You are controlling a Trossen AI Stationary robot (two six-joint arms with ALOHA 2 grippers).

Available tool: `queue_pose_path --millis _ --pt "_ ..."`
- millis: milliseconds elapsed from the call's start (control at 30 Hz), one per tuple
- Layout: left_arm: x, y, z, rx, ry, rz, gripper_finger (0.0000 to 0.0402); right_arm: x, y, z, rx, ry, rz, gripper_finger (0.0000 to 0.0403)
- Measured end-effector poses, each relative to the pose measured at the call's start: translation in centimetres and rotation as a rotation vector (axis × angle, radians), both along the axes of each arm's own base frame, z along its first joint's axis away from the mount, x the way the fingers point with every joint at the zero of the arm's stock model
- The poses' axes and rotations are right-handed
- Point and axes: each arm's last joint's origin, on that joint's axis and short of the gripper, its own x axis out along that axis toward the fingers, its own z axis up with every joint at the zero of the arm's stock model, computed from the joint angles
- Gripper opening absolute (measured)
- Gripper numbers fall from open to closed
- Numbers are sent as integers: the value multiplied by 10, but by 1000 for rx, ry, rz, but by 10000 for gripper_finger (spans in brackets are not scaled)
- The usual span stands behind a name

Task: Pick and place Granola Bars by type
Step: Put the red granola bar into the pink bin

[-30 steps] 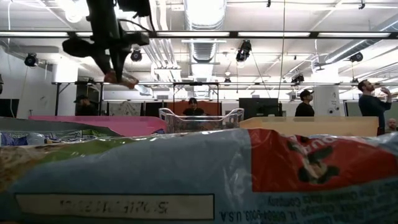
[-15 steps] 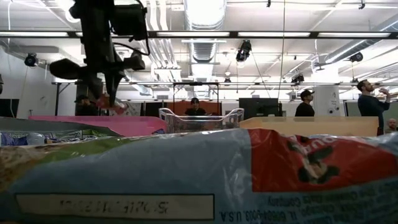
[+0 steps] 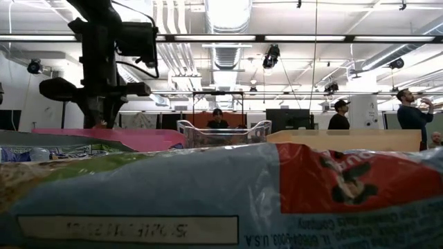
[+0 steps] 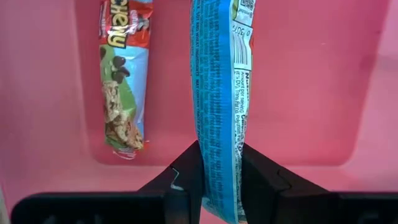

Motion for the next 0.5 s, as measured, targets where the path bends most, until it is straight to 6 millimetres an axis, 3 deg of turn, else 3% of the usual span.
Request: queue_pose_path --millis 500 --pt "0 0 -2 4 0 -30 69 0 0 0 0 0 0 9"
